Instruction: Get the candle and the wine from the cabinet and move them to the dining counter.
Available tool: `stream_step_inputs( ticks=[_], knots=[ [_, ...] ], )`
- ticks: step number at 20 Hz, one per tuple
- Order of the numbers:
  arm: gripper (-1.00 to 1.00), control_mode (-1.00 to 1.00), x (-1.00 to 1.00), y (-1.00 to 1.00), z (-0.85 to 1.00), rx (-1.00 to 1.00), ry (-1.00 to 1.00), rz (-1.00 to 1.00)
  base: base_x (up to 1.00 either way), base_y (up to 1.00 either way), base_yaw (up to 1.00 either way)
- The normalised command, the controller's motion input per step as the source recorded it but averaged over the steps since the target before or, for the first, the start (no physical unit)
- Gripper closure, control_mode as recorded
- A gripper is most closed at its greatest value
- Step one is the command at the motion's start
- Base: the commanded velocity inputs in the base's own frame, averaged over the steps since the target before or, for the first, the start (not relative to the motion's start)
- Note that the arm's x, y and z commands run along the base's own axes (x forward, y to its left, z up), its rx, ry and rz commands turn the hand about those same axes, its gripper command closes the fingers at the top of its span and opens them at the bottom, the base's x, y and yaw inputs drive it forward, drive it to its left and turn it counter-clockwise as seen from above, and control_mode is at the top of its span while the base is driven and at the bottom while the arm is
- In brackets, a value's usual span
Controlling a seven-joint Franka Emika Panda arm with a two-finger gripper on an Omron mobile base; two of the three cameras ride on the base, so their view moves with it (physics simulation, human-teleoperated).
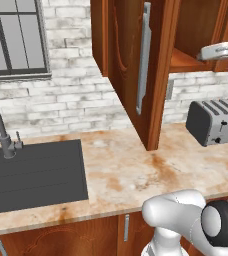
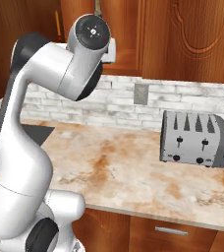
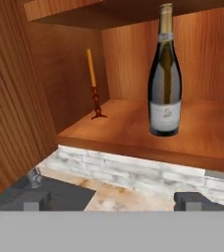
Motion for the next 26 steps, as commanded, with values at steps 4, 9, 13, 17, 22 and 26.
stream_step_inputs(
  ticks=[4,9,13,17,22,26],
  knots=[
    [-1.00,-1.00,0.55,-0.04,0.20,0.18,-0.12,-0.06,0.00,0.00,0.00],
    [-1.00,-1.00,0.47,-0.01,0.18,0.16,-0.06,-0.04,0.00,0.00,0.00],
    [-1.00,-1.00,0.41,-0.08,0.13,0.08,0.00,0.00,0.00,0.00,0.00],
    [-1.00,-1.00,0.39,-0.03,0.02,0.02,0.04,0.00,0.00,0.00,0.00],
    [-1.00,-1.00,0.37,-0.06,0.00,0.00,0.04,0.00,0.00,0.00,0.00],
    [-1.00,-1.00,0.32,-0.02,-0.01,0.00,0.03,0.00,0.00,0.00,0.00]
  ],
)
